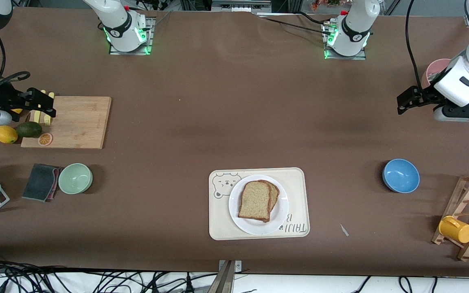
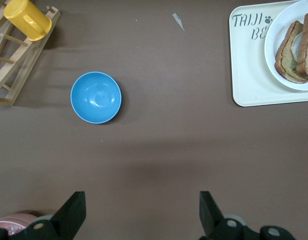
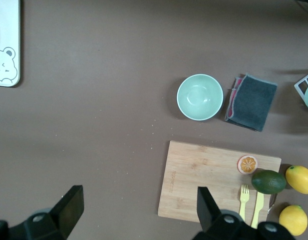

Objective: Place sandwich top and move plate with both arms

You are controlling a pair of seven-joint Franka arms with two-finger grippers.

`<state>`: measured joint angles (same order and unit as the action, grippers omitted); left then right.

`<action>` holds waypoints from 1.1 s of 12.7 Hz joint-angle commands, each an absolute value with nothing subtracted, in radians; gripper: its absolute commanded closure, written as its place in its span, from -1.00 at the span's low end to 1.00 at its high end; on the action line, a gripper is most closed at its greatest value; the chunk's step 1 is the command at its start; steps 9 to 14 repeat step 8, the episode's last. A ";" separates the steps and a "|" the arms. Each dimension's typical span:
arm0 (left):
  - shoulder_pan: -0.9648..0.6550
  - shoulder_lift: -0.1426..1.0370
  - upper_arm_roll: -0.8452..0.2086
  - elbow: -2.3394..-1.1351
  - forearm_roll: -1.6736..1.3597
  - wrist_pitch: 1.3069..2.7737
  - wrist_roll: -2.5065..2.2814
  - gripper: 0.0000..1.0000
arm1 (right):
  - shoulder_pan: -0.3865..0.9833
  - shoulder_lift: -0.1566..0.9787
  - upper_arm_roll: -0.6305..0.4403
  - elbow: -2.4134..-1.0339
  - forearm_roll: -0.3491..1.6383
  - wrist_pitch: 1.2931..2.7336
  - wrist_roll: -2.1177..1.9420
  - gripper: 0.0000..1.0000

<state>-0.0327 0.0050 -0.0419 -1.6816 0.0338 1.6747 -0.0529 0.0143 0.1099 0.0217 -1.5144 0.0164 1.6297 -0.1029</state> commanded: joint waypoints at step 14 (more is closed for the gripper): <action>-0.038 -0.015 -0.035 -1.701 0.035 1.672 -0.054 -1.00 | 0.021 0.103 0.020 -1.489 0.061 1.548 -0.063 -1.00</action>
